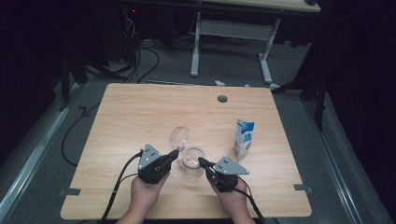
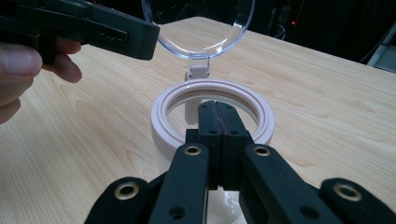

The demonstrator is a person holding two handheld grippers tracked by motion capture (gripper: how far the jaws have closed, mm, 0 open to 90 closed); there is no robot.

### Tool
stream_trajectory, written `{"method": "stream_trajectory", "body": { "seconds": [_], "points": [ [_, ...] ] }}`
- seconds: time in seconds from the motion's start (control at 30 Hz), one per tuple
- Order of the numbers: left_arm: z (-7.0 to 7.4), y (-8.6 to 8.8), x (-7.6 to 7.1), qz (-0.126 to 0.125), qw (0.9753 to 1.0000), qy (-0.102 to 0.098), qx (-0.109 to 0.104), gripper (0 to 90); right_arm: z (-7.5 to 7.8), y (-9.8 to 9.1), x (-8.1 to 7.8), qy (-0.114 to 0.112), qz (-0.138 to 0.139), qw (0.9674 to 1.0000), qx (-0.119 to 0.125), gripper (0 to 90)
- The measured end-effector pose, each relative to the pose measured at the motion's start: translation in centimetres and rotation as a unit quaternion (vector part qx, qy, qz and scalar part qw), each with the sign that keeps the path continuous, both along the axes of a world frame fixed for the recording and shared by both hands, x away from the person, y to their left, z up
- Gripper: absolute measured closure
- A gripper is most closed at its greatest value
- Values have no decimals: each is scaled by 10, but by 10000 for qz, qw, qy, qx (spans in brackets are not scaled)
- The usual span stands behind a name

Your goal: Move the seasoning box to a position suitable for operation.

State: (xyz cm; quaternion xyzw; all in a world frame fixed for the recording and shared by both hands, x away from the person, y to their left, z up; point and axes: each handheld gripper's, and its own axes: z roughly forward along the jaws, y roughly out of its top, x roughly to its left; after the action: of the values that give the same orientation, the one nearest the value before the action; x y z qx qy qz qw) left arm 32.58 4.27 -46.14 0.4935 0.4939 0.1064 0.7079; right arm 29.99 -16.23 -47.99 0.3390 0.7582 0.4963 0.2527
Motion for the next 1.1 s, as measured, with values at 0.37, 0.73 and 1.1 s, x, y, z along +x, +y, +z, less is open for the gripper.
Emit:
{"method": "stream_trajectory", "body": {
  "seconds": [0.37,0.73,1.1],
  "points": [
    [-10,-1,-6,-104,9993,12,364,837,0,0,1,10,27,10000,24,876],
    [-30,22,-17,-133,9944,130,1038,764,6,-16,-1,-137,-169,9996,185,690],
    [-43,65,-11,219,9898,329,1367,628,1,-52,6,-139,-861,9960,186,622]
  ]
}}
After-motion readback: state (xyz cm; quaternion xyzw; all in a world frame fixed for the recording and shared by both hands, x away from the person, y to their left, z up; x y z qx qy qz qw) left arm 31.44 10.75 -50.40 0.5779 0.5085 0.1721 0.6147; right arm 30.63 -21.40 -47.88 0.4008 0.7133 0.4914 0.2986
